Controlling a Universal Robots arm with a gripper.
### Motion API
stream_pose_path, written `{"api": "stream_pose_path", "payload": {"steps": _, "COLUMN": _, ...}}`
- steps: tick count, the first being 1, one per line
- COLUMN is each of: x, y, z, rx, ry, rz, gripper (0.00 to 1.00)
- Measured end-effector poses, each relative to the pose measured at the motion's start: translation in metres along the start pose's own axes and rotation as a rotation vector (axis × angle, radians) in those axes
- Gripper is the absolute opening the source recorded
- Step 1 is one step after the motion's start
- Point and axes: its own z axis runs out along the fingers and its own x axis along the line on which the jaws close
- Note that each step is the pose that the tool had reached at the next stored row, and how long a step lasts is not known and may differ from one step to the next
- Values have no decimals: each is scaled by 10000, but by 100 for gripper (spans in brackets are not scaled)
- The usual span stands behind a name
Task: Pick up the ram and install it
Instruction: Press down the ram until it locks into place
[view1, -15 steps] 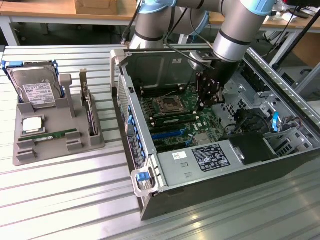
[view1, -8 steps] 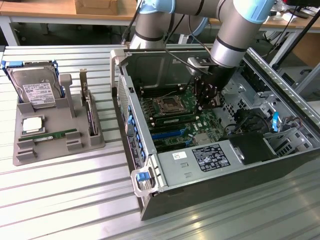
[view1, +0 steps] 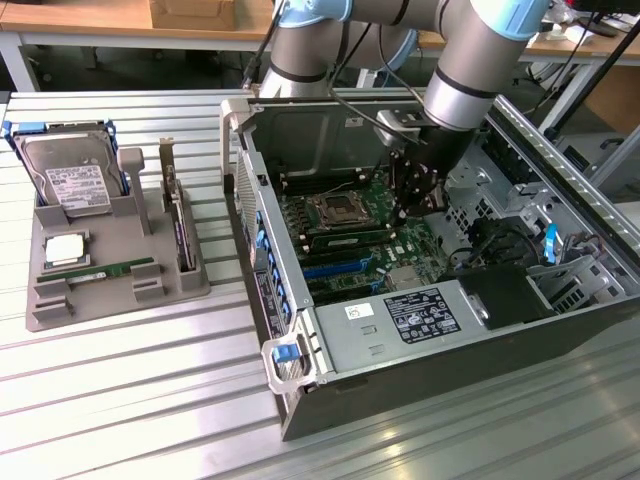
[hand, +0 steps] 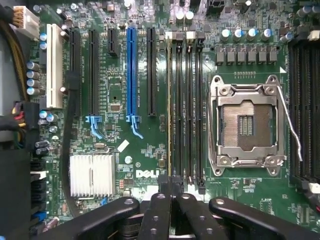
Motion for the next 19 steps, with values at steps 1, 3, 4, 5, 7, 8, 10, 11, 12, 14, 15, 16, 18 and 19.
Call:
{"api": "stream_pose_path", "payload": {"steps": 1, "x": 0, "y": 32, "z": -6, "rx": 26, "ry": -1, "rz": -4, "gripper": 11}}
{"api": "stream_pose_path", "payload": {"steps": 3, "x": 2, "y": 180, "z": 4, "rx": 91, "ry": 0, "rz": 1, "gripper": 11}}
{"api": "stream_pose_path", "payload": {"steps": 4, "x": 4, "y": 316, "z": 15, "rx": 117, "ry": -1, "rz": 3, "gripper": 11}}
{"api": "stream_pose_path", "payload": {"steps": 5, "x": 6, "y": 454, "z": 26, "rx": 138, "ry": -2, "rz": 4, "gripper": 11}}
{"api": "stream_pose_path", "payload": {"steps": 7, "x": 7, "y": 642, "z": 41, "rx": 166, "ry": -1, "rz": 4, "gripper": 11}}
{"api": "stream_pose_path", "payload": {"steps": 8, "x": 8, "y": 740, "z": 49, "rx": 180, "ry": -2, "rz": 6, "gripper": 11}}
{"api": "stream_pose_path", "payload": {"steps": 10, "x": 10, "y": 824, "z": 56, "rx": 192, "ry": -2, "rz": 7, "gripper": 11}}
{"api": "stream_pose_path", "payload": {"steps": 11, "x": 10, "y": 881, "z": 61, "rx": 202, "ry": -3, "rz": 6, "gripper": 11}}
{"api": "stream_pose_path", "payload": {"steps": 12, "x": 11, "y": 940, "z": 65, "rx": 212, "ry": -2, "rz": 9, "gripper": 11}}
{"api": "stream_pose_path", "payload": {"steps": 14, "x": 12, "y": 1081, "z": 83, "rx": 225, "ry": -4, "rz": 9, "gripper": 11}}
{"api": "stream_pose_path", "payload": {"steps": 15, "x": 12, "y": 1129, "z": 98, "rx": 224, "ry": -5, "rz": 8, "gripper": 11}}
{"api": "stream_pose_path", "payload": {"steps": 16, "x": 11, "y": 1156, "z": 127, "rx": 224, "ry": -16, "rz": 8, "gripper": 11}}
{"api": "stream_pose_path", "payload": {"steps": 18, "x": 9, "y": 1193, "z": 172, "rx": 224, "ry": -30, "rz": 7, "gripper": 11}}
{"api": "stream_pose_path", "payload": {"steps": 19, "x": 9, "y": 1196, "z": 180, "rx": 225, "ry": -34, "rz": 7, "gripper": 11}}
